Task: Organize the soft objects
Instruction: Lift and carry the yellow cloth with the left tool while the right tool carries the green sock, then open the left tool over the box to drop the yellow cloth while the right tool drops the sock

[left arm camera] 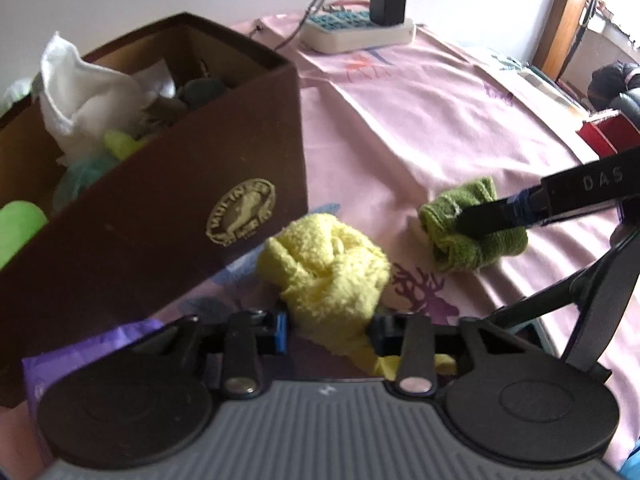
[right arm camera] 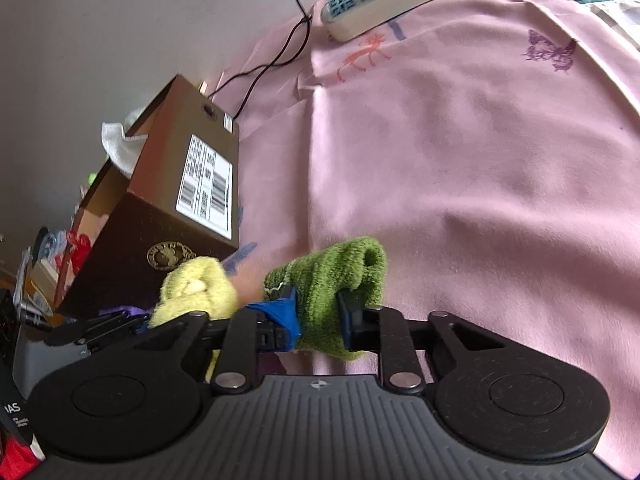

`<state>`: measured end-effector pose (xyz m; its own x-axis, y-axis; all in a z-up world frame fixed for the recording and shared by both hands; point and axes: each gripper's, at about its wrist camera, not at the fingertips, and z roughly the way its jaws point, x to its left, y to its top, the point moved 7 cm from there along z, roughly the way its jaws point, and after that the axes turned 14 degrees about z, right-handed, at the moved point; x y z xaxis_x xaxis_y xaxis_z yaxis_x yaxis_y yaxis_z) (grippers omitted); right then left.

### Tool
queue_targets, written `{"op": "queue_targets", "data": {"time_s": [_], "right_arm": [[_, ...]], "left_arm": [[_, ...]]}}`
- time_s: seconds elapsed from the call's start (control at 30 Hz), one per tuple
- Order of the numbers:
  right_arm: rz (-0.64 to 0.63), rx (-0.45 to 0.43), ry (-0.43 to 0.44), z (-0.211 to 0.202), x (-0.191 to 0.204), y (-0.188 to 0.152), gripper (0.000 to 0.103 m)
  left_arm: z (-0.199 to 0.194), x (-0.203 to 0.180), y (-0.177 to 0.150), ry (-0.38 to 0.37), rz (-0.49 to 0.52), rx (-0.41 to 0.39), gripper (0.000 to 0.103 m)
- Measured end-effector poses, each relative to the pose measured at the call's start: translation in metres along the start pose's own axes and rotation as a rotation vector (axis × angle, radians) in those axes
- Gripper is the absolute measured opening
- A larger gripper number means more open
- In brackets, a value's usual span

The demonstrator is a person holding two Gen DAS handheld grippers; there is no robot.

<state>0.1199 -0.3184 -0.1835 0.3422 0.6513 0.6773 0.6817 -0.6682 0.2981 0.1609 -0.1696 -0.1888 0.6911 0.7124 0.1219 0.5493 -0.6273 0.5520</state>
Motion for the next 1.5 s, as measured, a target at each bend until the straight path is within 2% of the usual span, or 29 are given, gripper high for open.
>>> {"op": "queue_targets", "data": {"time_s": [0.2, 0.5, 0.63, 0.8, 1.03, 1.23, 1.5], "right_arm": [[0.04, -0.056, 0.018, -0.014, 0.004, 0.005, 0.0], [0.104, -0.137, 0.143, -0.046, 0.036, 0.017, 0.0], [0.073, -0.155, 0.201, -0.058, 0.065, 0.021, 0.0], [-0.001, -0.136, 0.247, -0.052, 0.11, 0.017, 0.0], [-0.144, -0.136, 0.254, -0.03, 0.173, 0.018, 0.0], [-0.274, -0.184, 0.163, 0.003, 0.207, 0.02, 0.0], [-0.405, -0.215, 0.009, 0.045, 0.213, 0.009, 0.0]], "left_arm": [[-0.026, 0.01, -0.002, 0.0, -0.022, -0.065, 0.033], [-0.073, 0.017, -0.005, -0.021, -0.041, -0.182, 0.033], [-0.097, 0.027, -0.006, -0.028, -0.069, -0.238, 0.032], [-0.126, 0.048, -0.003, -0.011, -0.091, -0.307, 0.033], [-0.146, 0.108, 0.0, 0.082, -0.171, -0.347, 0.033], [-0.138, 0.162, 0.011, 0.157, -0.254, -0.338, 0.033], [-0.098, 0.213, 0.019, 0.238, -0.353, -0.259, 0.033]]}}
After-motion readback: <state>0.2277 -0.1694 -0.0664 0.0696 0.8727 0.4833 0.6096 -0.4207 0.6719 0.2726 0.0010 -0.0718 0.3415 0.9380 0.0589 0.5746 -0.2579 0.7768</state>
